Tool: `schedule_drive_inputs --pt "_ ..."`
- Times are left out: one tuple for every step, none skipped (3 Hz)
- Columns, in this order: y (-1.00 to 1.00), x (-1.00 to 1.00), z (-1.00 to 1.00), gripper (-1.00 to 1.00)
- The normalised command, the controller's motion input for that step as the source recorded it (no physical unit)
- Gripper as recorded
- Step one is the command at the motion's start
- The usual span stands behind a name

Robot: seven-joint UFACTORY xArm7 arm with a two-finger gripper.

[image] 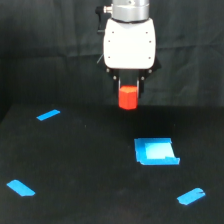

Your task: Pick up the red object from the table

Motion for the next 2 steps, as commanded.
schedule_drive_inputs --pt "0.1 -0.09 0.8 -0.98" --pt "0.01 -0.07 0.34 -0.98"
